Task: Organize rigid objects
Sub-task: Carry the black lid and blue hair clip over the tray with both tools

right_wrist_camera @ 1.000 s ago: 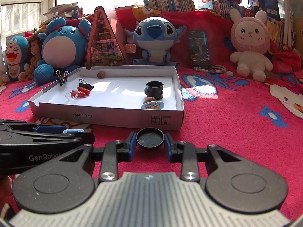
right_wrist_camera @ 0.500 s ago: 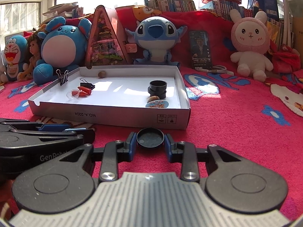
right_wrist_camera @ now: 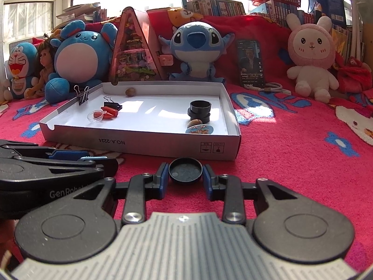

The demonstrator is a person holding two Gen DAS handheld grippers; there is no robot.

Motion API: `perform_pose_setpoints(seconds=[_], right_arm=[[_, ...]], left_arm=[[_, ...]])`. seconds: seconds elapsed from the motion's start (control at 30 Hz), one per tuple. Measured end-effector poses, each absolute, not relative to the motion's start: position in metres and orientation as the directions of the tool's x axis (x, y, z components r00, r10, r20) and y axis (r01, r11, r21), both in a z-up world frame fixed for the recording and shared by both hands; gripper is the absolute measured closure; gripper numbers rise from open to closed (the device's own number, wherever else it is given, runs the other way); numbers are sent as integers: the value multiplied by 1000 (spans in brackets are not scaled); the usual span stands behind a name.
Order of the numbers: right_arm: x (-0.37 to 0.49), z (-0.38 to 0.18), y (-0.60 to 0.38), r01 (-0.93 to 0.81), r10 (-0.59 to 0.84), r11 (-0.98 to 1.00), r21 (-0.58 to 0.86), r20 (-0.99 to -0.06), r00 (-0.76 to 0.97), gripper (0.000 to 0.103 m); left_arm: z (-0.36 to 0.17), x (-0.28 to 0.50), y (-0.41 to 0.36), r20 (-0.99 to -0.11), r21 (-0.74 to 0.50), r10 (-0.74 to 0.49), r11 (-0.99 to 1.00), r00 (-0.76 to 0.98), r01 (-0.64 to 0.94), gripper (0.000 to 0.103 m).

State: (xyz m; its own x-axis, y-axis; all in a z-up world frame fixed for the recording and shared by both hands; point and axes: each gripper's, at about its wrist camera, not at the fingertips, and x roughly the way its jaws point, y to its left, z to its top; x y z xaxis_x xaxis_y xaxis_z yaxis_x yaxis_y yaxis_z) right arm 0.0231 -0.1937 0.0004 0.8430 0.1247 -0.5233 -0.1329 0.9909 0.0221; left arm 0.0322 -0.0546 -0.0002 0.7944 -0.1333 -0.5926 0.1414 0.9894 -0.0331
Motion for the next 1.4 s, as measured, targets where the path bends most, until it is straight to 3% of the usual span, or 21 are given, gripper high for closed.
perform_pose_setpoints(seconds=[0.6, 1.4], right_arm=[[22, 25, -181, -139, 134, 990, 28, -499, 856, 65], [52, 42, -173, -143, 152, 988, 56, -494, 856, 66]], left_arm=[[31, 31, -42, -585, -2, -121, 989, 802, 148, 69], [52, 66, -11, -581, -55, -133, 991, 803, 124, 68]])
